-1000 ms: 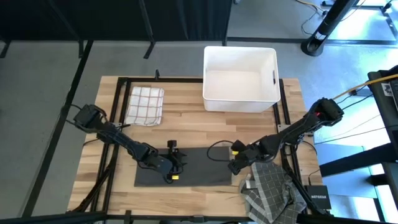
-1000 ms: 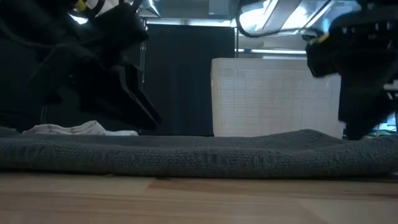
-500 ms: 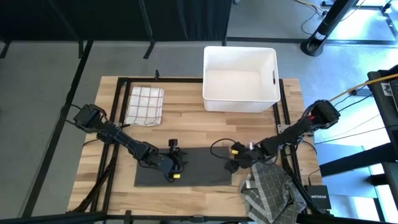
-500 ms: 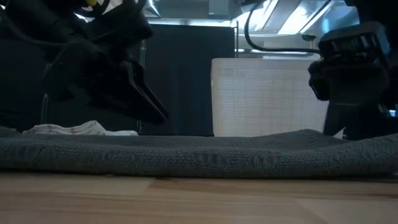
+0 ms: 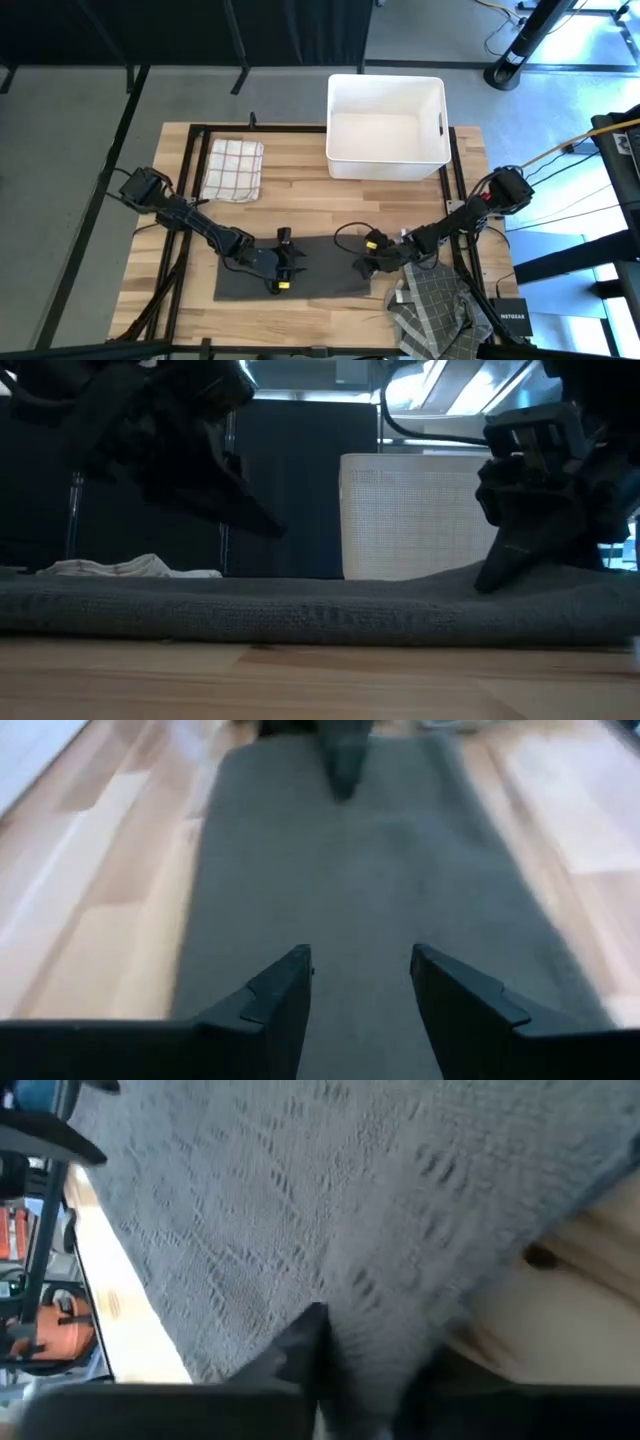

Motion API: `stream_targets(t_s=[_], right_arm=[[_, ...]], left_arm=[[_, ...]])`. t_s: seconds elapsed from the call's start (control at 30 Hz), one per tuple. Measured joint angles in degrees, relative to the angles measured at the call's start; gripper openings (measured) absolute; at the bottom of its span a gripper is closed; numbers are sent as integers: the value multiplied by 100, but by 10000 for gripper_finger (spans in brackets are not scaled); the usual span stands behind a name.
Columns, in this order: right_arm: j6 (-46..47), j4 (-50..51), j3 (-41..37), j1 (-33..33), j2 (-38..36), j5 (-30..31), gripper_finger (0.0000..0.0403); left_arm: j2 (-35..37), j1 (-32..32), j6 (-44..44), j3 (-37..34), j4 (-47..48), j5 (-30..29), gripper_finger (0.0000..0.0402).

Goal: Fold towel
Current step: Fold the grey towel and put beside the white towel

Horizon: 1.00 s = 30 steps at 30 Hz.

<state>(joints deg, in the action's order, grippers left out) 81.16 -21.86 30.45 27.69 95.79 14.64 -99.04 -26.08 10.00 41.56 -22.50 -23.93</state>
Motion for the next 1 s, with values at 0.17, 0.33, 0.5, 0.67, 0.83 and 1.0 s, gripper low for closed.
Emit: stream_targets(t_s=[0.17,0.33,0.5,0.67,0.83,1.0], right_arm=[[-301,8,182,0,17,128,17],[-388,-64,468,0,-4,181,40],[-920,-104,954,0,-15,479,12],[-1617,-99,1478,-78,-20,983,26],[-2464,-113,1868,-123,96,1395,23],[-2987,15,1941,-151,30,1558,11]], left_arm=[[-377,85,22,102,-210,420,166],[-760,180,115,223,-205,448,166],[-853,282,194,225,-89,444,166],[-853,294,197,227,-95,444,166],[-849,294,154,231,-104,438,166],[-533,280,119,428,478,433,166]])
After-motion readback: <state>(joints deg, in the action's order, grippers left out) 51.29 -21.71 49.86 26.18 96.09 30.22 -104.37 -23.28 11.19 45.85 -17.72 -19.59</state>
